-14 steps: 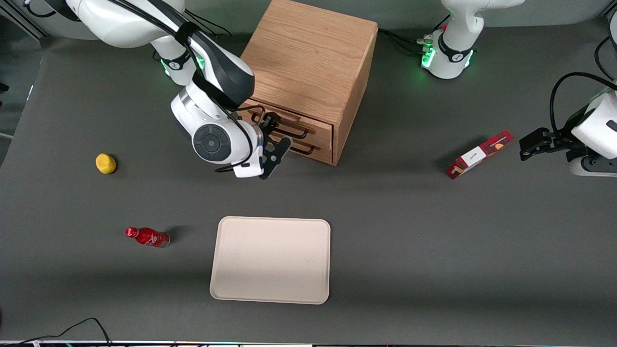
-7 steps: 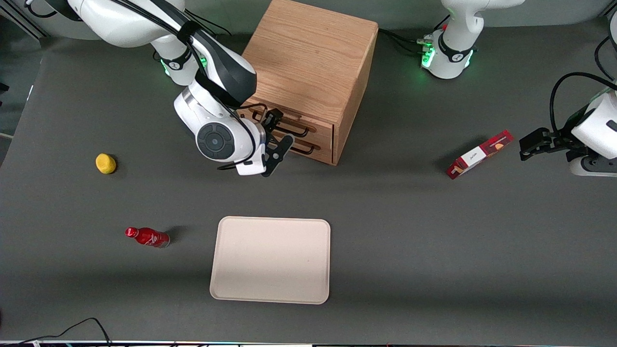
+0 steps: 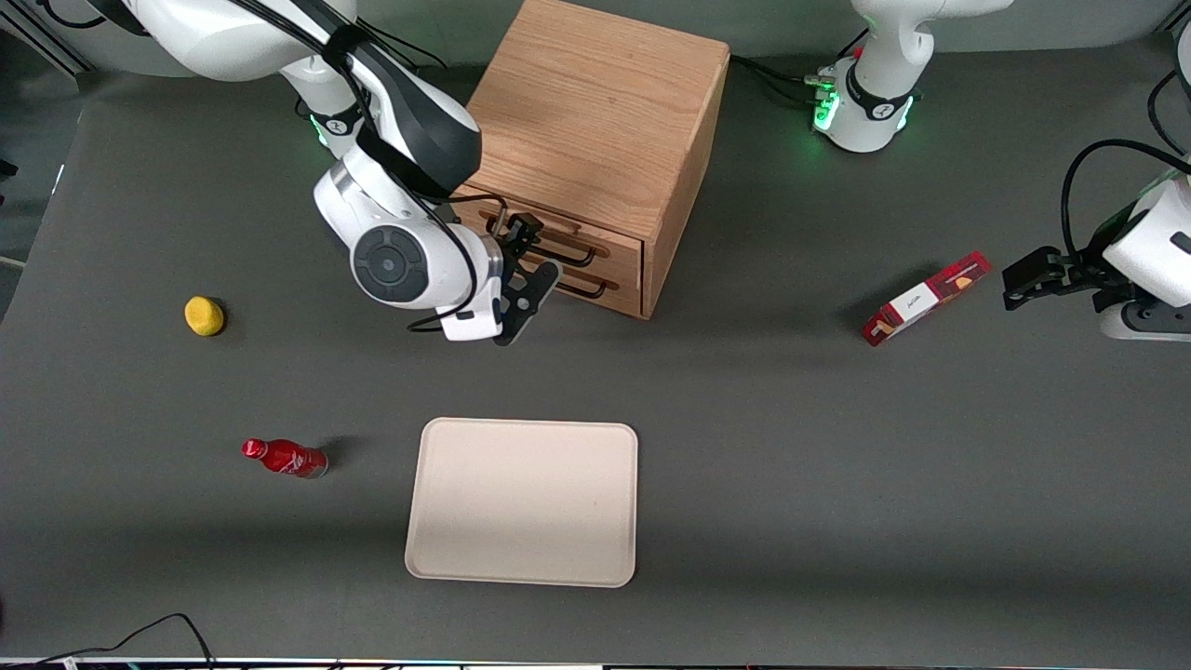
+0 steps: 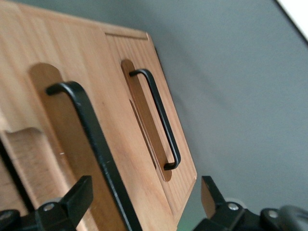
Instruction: Close top drawer
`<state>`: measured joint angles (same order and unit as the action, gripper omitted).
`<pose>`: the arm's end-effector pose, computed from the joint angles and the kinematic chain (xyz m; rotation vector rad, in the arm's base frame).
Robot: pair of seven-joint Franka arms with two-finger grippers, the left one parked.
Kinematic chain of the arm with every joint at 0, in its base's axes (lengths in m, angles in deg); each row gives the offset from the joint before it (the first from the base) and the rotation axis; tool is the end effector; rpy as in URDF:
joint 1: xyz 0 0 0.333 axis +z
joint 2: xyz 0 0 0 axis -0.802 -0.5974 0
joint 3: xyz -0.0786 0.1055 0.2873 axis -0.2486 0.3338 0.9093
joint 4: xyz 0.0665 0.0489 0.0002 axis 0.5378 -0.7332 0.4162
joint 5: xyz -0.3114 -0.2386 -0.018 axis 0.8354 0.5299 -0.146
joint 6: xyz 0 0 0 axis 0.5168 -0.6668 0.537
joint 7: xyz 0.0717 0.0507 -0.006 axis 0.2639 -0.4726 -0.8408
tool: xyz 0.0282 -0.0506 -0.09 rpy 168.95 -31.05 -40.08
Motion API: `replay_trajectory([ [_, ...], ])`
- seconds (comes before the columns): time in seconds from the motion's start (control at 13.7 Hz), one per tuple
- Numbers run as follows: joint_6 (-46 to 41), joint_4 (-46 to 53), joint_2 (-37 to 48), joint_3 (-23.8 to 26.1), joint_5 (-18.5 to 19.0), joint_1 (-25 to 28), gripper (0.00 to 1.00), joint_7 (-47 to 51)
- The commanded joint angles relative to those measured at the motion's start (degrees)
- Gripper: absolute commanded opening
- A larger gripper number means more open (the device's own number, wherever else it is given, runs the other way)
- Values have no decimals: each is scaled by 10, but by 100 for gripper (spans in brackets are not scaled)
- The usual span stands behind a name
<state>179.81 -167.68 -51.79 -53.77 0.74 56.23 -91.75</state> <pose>0.5305 0.3677 0.4165 -2.5291 -1.1321 0.4679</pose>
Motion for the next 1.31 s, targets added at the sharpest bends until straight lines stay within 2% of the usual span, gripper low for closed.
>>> replay_trajectory([
  [0.0, -15, 16, 6, -2, -12, -3, 100, 12],
  [0.07, -15, 18, 11, -3, -8, -4, 100, 13],
  [0.29, -22, 30, 48, -54, -5, -4, 100, 44],
  [0.51, -43, 28, 103, -147, 14, -3, 100, 85],
  [0.73, -49, 22, 152, -230, 29, 0, 100, 172],
  [0.95, -47, -10, 208, -287, 63, 0, 100, 199],
  [1.24, -39, -74, 288, -356, 63, -8, 100, 191],
])
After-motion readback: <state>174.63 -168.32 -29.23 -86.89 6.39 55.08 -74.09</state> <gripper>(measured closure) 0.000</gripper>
